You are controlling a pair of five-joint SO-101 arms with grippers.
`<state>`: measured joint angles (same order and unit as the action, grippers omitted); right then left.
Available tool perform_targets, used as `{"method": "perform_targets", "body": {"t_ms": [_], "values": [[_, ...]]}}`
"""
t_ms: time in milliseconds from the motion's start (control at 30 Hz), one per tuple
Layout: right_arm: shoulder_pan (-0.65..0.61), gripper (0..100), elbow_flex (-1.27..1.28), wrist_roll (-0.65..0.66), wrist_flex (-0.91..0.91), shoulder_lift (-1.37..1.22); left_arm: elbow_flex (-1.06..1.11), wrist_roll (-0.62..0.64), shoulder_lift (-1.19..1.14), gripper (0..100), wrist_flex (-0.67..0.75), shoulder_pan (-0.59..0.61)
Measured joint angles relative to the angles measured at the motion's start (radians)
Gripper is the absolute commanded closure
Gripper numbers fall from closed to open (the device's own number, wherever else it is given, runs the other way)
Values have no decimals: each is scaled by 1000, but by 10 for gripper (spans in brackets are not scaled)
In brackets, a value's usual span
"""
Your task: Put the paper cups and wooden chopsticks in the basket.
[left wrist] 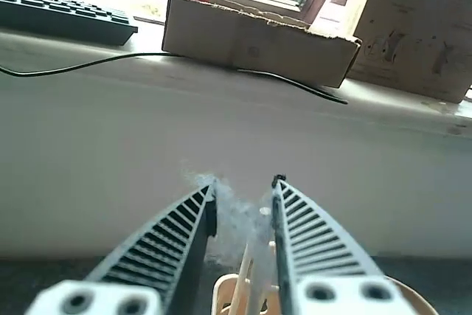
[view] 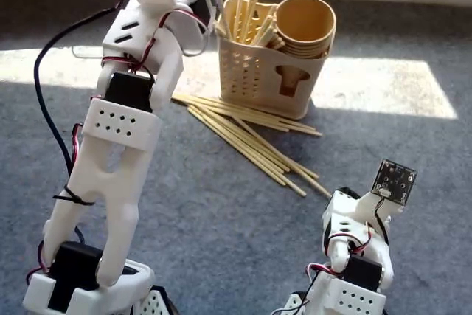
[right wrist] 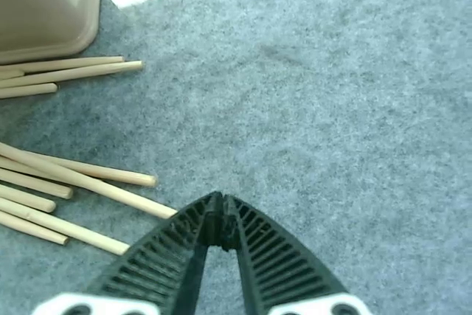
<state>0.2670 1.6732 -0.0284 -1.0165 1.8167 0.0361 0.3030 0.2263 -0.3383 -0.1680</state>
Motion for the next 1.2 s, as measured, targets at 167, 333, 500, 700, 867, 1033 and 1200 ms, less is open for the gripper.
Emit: {"method": "perform_targets", "body": {"t_ms": [167, 333, 500, 700, 867, 1033, 1200], "values": [[0, 993, 0, 0, 0, 0, 0, 0, 0, 893, -17, -2], [0, 993, 0, 0, 0, 0, 0, 0, 0, 939, -17, -44], [0, 993, 0, 0, 0, 0, 0, 0, 0, 969, -17, -61], [0, 993, 0, 0, 0, 0, 71, 0, -2, 995, -17, -71], [0, 993, 0, 0, 0, 0, 114, 0, 11, 995, -17, -71], [0, 993, 0, 0, 0, 0, 216, 0, 167, 995, -17, -86], [0, 993, 0, 0, 0, 0, 374, 0, 361, 994, -17, -115]]}}
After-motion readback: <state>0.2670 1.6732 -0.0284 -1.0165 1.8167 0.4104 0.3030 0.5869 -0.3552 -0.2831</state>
